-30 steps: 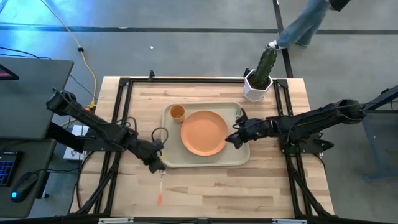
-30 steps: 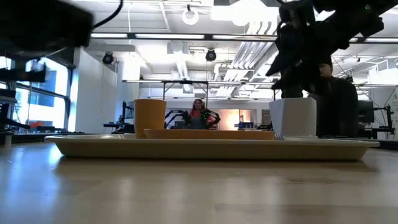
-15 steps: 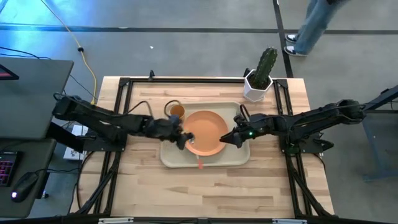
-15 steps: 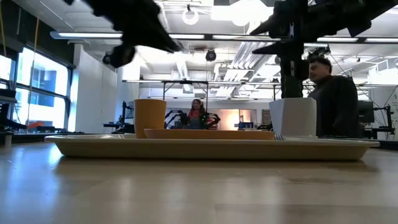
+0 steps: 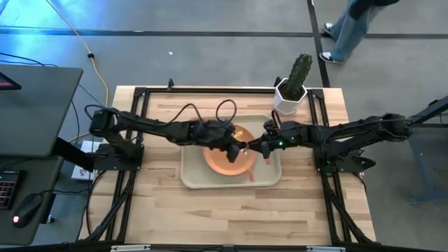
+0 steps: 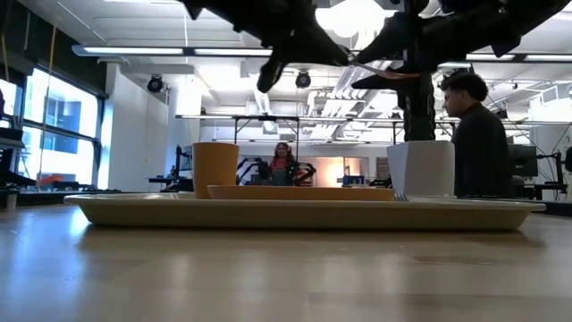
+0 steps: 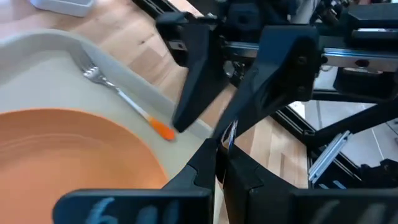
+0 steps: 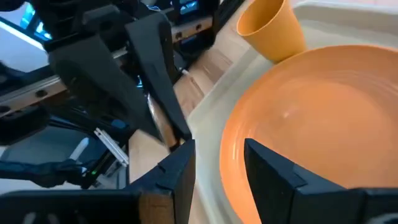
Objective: Pick and place plate/cup/fork/spoon on tray
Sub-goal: Put the orange spoon on the off white tray on the left side of the orange plate
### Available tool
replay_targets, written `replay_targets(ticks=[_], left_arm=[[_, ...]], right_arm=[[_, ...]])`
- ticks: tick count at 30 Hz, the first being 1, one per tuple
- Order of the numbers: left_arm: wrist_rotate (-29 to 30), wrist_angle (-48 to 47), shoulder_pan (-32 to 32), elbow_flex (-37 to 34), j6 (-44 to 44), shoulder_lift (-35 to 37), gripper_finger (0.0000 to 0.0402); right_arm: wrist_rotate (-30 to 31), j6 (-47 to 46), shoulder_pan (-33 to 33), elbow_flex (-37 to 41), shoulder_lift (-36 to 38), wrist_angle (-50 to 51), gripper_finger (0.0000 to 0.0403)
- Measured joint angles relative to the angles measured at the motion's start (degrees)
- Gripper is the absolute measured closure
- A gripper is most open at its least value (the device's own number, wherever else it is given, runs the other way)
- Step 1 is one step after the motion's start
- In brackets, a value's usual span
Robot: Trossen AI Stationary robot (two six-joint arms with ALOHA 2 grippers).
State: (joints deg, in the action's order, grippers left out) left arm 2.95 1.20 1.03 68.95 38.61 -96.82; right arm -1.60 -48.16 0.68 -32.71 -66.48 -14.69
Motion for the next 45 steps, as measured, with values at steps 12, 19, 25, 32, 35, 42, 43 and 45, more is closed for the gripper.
replay_targets(ticks=[12, 19, 25, 32, 35, 42, 43, 45], left_arm=[[-0.6, -0.1, -3.4, 2.2, 0.1, -2.5, 0.0401], [-2.2, -1.0, -4.8, 2.2, 0.1, -2.5, 0.0401], [-2.5, 0.6, -5.6, 2.2, 0.2, -2.4, 0.0401], [-2.5, 1.8, -6.5, 2.2, -0.3, -2.4, 0.0401], [-2.5, 1.6, -6.7, 2.2, -0.8, -2.4, 0.0401], [-2.7, 1.8, -6.7, 2.2, -1.4, -2.4, 0.0401], [-2.7, 2.0, -6.7, 2.2, -1.4, -2.6, 0.0401], [-2.8, 2.0, -6.7, 2.1, -1.4, -2.9, 0.0401]], right_arm=[[1.9, 1.9, 0.1, -0.1, 2.7, 9.5, 0.03], [5.0, 4.7, 1.5, -0.1, 9.5, 11.4, 0.03], [3.2, 6.3, 3.6, -0.1, 8.4, 11.3, 0.03], [-0.4, 6.9, 4.6, 0.0, 4.4, 7.2, 0.03], [0.5, 7.3, 4.6, 0.0, 4.2, 6.2, 0.03], [0.0, 7.7, 6.8, 0.0, 4.3, 5.2, 0.03], [-0.2, 7.7, 7.3, 0.0, 4.3, 5.3, 0.03], [-1.0, 7.9, 8.1, 0.0, 4.3, 5.4, 0.03]])
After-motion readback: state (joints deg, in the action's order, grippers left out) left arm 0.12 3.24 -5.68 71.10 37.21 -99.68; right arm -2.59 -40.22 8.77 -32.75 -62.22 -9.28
